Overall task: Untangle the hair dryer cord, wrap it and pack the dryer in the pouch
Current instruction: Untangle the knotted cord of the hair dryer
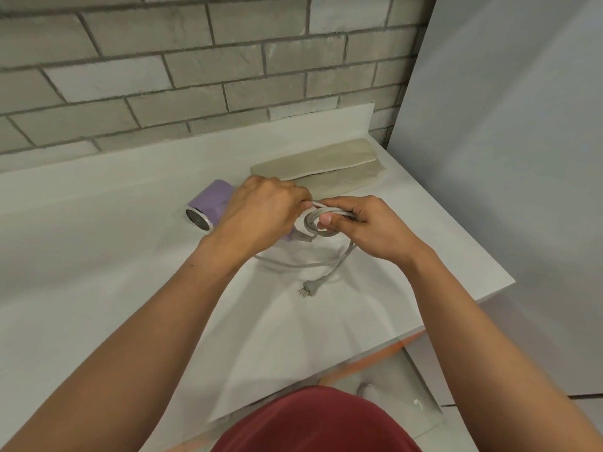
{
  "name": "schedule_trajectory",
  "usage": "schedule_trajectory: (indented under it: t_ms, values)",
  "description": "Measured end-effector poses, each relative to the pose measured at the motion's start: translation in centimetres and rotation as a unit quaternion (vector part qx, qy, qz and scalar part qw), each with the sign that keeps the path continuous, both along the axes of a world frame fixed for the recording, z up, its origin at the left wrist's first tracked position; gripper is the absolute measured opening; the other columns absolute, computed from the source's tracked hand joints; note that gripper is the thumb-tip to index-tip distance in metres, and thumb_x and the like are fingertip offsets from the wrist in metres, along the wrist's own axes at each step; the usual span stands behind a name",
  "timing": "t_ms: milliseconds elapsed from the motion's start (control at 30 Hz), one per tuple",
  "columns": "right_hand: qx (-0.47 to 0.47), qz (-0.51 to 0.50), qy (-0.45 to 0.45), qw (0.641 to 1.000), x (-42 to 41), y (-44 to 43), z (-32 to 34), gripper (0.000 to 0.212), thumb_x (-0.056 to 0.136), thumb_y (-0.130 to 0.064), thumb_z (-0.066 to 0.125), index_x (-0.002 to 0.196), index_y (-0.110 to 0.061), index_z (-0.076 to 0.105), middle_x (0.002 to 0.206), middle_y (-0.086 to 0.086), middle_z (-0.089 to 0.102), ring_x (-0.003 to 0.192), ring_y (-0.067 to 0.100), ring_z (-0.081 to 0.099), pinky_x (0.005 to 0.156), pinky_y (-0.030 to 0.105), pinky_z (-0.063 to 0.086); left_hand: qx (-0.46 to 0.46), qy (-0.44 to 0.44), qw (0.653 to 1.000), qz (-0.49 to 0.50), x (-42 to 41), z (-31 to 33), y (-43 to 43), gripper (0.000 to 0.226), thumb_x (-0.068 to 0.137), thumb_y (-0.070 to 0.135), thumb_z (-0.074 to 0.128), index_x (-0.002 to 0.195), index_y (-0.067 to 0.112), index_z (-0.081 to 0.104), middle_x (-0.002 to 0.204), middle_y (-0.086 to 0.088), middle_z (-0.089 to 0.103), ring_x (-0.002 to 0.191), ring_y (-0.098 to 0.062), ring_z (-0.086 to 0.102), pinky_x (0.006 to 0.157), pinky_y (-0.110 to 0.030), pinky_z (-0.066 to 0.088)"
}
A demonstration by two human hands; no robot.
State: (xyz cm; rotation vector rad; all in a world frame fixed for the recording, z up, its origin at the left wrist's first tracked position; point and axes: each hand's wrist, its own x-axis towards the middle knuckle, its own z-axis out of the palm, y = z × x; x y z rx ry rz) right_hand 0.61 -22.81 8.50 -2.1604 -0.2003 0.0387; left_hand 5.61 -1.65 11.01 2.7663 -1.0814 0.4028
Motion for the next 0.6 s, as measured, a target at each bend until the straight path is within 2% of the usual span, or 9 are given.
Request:
schedule_trajectory:
  t_ms: [33,100,167,233,333,433,500,533,600]
  values:
    - [0.007,-0.009,-0.002,1.000,0.0,-0.2,-0.1,0.025,0.102,-0.037,0.066,0.125,-0.035,0.074,0.111,-0.018,0.077,0.108,0.006,0.070,0.101,0.036,0.053,-0.023,-0.008,1.000,0.015,0.0,-0.2,0.1,0.033,0.102,0.037,0.042,0.099,0.018,0.069,0.085,0.002,0.073,0.084,-0.031,0.067,0.073,-0.041,0.049]
    - [0.023,-0.027,-0.003,0.999,0.1,-0.5,-0.3,0.023,0.102,-0.037,0.065,0.123,-0.035,0.075,0.108,-0.014,0.078,0.107,0.011,0.071,0.101,0.040,0.054,-0.126,0.027,0.990,0.064,-0.4,-0.4,0.3,0.026,0.105,0.032,0.045,0.103,0.018,0.067,0.085,0.003,0.074,0.085,-0.031,0.067,0.074,-0.042,0.051]
    - [0.025,-0.037,-0.004,0.999,0.1,-0.9,-0.2,0.021,0.103,-0.033,0.065,0.121,-0.034,0.076,0.106,-0.014,0.078,0.106,0.009,0.071,0.100,0.037,0.054,-0.235,0.069,0.962,0.119,-0.7,-0.2,0.7,0.023,0.107,0.029,0.045,0.106,0.019,0.066,0.087,0.006,0.073,0.083,-0.024,0.065,0.072,-0.039,0.050]
    - [0.029,-0.038,-0.004,0.999,0.1,-1.1,-0.2,0.018,0.104,-0.030,0.064,0.117,-0.030,0.076,0.101,-0.013,0.079,0.102,0.006,0.072,0.096,0.027,0.054,-0.274,0.087,0.944,0.161,-0.6,0.0,1.4,0.022,0.107,0.027,0.045,0.107,0.019,0.066,0.089,0.008,0.073,0.081,-0.018,0.062,0.069,-0.035,0.047]
    - [0.035,-0.025,0.007,0.999,0.1,-1.2,0.2,0.016,0.105,-0.027,0.063,0.114,-0.024,0.076,0.092,-0.011,0.079,0.095,-0.001,0.072,0.083,0.010,0.048,-0.205,0.118,0.957,0.169,0.2,-0.3,2.3,0.025,0.107,0.025,0.045,0.114,0.016,0.067,0.098,-0.001,0.074,0.093,-0.026,0.066,0.076,-0.039,0.052]
    - [0.015,0.002,0.013,1.000,0.0,-0.9,0.3,0.016,0.104,-0.029,0.063,0.113,-0.025,0.076,0.093,-0.011,0.079,0.095,-0.001,0.072,0.084,0.008,0.047,-0.118,0.088,0.982,0.116,0.6,-0.5,2.1,0.040,0.103,0.025,0.055,0.142,0.017,0.056,0.137,-0.008,0.062,0.123,-0.033,0.058,0.099,-0.042,0.048]
    - [0.010,0.017,0.014,1.000,0.0,-0.8,0.5,0.014,0.104,-0.031,0.064,0.111,-0.030,0.076,0.093,-0.012,0.079,0.097,-0.001,0.071,0.087,0.010,0.048,-0.075,0.062,0.995,0.024,0.8,-0.3,1.3,0.056,0.098,0.026,0.063,0.151,0.020,0.047,0.151,-0.006,0.052,0.133,-0.031,0.051,0.110,-0.045,0.042]
    - [0.013,0.021,0.014,1.000,0.0,-0.7,0.5,0.013,0.103,-0.031,0.065,0.111,-0.032,0.075,0.094,-0.012,0.079,0.097,0.000,0.072,0.087,0.011,0.048,-0.049,0.056,0.997,-0.020,1.0,-0.4,0.9,0.055,0.096,0.027,0.063,0.149,0.021,0.050,0.147,-0.004,0.056,0.132,-0.030,0.053,0.110,-0.046,0.042]
    - [0.016,0.022,0.009,1.000,0.1,-0.6,0.6,0.014,0.103,-0.030,0.065,0.111,-0.029,0.076,0.094,-0.010,0.079,0.097,0.002,0.072,0.089,0.014,0.050,-0.003,0.025,0.999,-0.046,1.1,-0.3,-0.1,0.035,0.097,0.032,0.053,0.128,0.021,0.067,0.120,0.000,0.072,0.111,-0.029,0.066,0.095,-0.043,0.050]
